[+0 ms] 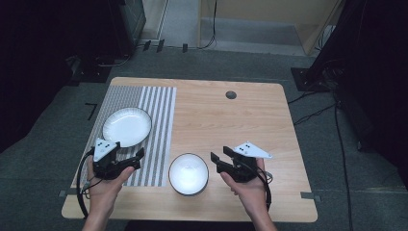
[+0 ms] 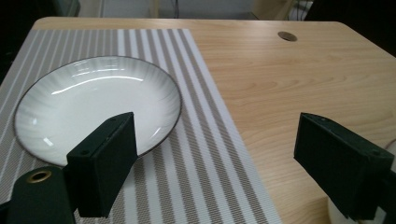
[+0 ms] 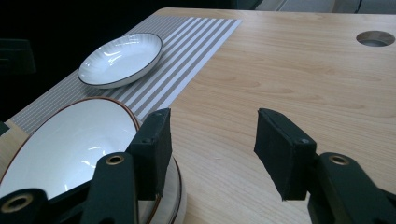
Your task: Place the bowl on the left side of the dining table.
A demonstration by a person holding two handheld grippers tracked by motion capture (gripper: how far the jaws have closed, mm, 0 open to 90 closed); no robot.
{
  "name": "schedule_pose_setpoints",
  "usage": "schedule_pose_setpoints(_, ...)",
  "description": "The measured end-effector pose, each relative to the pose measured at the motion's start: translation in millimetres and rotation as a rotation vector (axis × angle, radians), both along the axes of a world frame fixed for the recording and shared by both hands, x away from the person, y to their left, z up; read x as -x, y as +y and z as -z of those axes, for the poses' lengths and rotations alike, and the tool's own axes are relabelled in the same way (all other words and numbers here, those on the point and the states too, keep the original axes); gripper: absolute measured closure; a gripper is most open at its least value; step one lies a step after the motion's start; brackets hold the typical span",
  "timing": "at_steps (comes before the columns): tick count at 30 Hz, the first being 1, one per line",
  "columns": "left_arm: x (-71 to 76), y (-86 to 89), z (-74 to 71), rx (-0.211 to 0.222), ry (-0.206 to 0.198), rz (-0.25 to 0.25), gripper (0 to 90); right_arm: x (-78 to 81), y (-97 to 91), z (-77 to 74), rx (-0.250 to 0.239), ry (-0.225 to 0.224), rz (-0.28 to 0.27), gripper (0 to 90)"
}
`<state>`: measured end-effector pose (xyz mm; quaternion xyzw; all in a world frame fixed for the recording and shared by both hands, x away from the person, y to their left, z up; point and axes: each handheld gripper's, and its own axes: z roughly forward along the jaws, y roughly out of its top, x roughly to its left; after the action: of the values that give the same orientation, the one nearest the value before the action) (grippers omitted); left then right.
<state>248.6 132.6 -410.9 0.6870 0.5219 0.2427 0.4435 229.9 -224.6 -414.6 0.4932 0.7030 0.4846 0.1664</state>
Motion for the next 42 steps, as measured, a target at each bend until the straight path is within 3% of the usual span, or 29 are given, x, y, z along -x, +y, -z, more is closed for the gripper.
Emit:
schedule_pose_setpoints(10,-5.5,-28.1,-12.4,0.028,-0.022,0.052,12.9,3.2,7.8,1.9,-0.023,-0.014,-0.057,54.4)
schedule_pose_setpoints(13,-3.8,-36.8,-13.5,0.032,-0.022,0.077,12.9,3.5,8.9,3.2,-0.072,-0.003,-0.079,59.3)
schedule_pose_setpoints(17,1.3,-46.3,-15.1,0.040,-0.029,0.113,12.9,4.1,10.6,4.8,-0.089,0.022,-0.117,60.6)
schedule_pose_setpoints(23,5.2,-61.0,-9.3,0.048,-0.004,0.172,13.1,6.6,20.7,10.8,-0.055,0.040,-0.125,58.2)
schedule_pose_setpoints(32,14.1,-78.7,-5.6,0.049,0.014,0.238,13.4,8.9,33.5,22.2,-0.005,0.058,-0.097,67.8)
schedule_pose_setpoints(36,17.3,-87.2,-3.1,0.040,0.025,0.274,14.7,10.7,36.0,24.3,0.014,0.035,-0.071,74.8)
schedule_pose_setpoints(38,18.9,-94.0,-0.1,0.011,0.037,0.295,14.8,12.5,37.3,25.5,0.025,0.002,-0.056,78.7)
schedule_pose_setpoints(42,20.3,-99.6,3.8,-0.012,0.048,0.301,19.4,14.8,39.4,26.9,0.052,-0.032,-0.043,85.7)
